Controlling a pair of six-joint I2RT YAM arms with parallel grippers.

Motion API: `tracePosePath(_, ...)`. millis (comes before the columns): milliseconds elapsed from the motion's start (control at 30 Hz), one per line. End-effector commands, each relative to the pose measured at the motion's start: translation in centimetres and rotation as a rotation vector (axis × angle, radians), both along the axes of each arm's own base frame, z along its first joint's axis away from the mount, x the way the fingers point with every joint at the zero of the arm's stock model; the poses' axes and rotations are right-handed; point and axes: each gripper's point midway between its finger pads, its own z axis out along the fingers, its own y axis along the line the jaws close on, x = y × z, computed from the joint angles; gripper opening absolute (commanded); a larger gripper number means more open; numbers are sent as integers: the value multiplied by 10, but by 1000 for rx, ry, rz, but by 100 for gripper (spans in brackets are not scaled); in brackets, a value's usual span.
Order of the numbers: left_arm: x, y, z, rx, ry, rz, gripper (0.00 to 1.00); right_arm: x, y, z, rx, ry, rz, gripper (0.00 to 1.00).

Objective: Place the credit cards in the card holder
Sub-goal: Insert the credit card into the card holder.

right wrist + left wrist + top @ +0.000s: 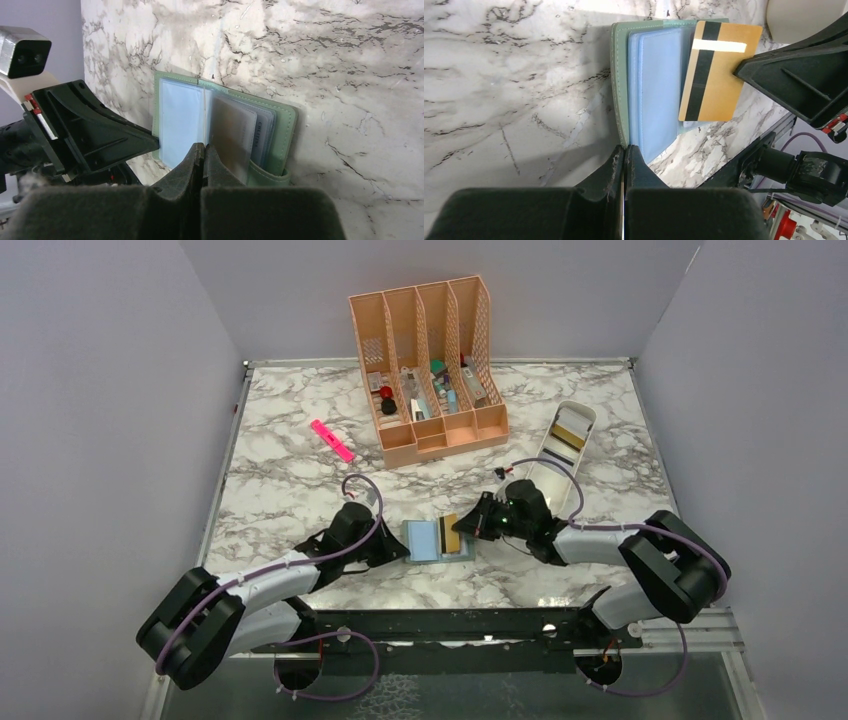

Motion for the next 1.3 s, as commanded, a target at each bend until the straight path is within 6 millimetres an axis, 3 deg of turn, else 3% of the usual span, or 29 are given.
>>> tracePosePath(0, -1, 10, -13, 50, 2, 18, 0, 4, 0, -1, 21, -23, -29, 1)
tracePosePath(1267, 1, 9, -15, 53, -2, 12, 0, -13, 18, -20, 50, 39, 32, 1)
